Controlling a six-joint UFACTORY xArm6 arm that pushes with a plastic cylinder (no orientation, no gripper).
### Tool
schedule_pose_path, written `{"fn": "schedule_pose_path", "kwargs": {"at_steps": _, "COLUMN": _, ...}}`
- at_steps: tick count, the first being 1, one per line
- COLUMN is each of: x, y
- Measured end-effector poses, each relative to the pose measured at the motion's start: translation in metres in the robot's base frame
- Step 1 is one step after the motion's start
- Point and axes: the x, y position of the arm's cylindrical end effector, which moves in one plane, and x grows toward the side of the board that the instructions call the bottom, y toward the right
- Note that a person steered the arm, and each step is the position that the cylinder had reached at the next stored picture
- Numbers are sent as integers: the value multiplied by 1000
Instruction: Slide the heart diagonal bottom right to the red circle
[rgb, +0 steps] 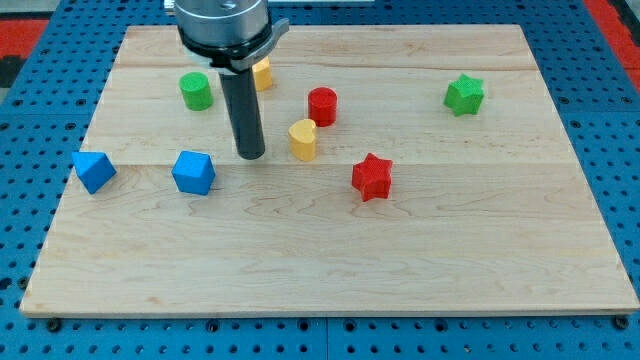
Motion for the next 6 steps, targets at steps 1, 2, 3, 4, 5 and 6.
{"fn": "schedule_pose_path", "kwargs": {"at_steps": 1, "x": -9, "y": 34}}
{"fn": "schedule_pose_path", "kwargs": {"at_steps": 2, "x": -11, "y": 54}}
{"fn": "schedule_pose_path", "kwargs": {"at_steps": 3, "x": -11, "y": 58}}
{"fn": "schedule_pose_path", "kwargs": {"at_steps": 4, "x": -12, "y": 4}}
{"fn": "schedule_pose_path", "kwargs": {"at_steps": 5, "x": -12, "y": -54}}
{"fn": "schedule_pose_path", "kwargs": {"at_steps": 6, "x": -12, "y": -85}}
